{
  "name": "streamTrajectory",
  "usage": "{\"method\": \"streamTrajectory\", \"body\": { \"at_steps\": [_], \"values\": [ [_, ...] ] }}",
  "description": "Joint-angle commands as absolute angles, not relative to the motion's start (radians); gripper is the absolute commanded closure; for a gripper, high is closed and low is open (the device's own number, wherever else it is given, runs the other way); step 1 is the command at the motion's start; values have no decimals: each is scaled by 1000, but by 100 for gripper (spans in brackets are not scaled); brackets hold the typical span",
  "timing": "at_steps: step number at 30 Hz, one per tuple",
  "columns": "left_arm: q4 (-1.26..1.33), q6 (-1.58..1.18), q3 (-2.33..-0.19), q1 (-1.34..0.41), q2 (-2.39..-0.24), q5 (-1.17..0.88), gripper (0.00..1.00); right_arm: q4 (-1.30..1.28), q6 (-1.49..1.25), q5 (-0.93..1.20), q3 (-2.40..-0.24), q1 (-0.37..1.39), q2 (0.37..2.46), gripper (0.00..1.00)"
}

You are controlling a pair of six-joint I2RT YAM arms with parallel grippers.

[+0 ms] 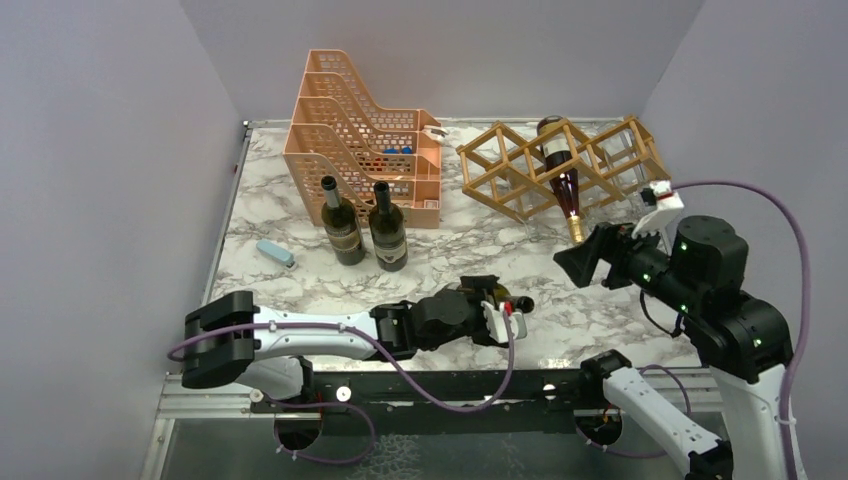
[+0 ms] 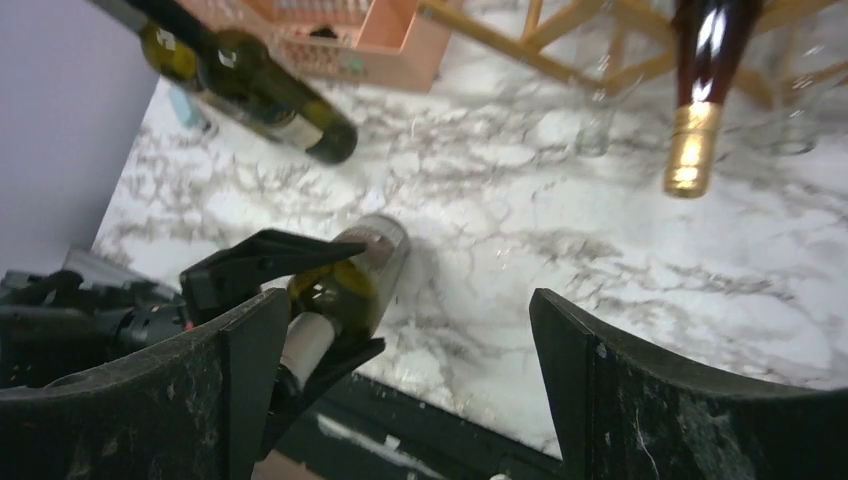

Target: Take the wine bottle off the wine rack

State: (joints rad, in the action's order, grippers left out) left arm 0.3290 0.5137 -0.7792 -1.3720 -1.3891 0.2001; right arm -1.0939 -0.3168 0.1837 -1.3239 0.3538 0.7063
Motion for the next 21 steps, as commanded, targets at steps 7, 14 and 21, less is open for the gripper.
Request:
{"method": "streamTrajectory", "body": {
  "at_steps": [7,14,21],
  "values": [
    [463,160,-803,-1258,-1270,475,65,-950,-332,-23,-1339,357,605,8],
    [588,74,-847,-1136,-1352,590,66,-981,-347,-16,-1313,357,589,7],
    [782,122,-897,-1125,-1507,730,64,-1002,-355,-5,-1321,357,565,7]
  ]
}}
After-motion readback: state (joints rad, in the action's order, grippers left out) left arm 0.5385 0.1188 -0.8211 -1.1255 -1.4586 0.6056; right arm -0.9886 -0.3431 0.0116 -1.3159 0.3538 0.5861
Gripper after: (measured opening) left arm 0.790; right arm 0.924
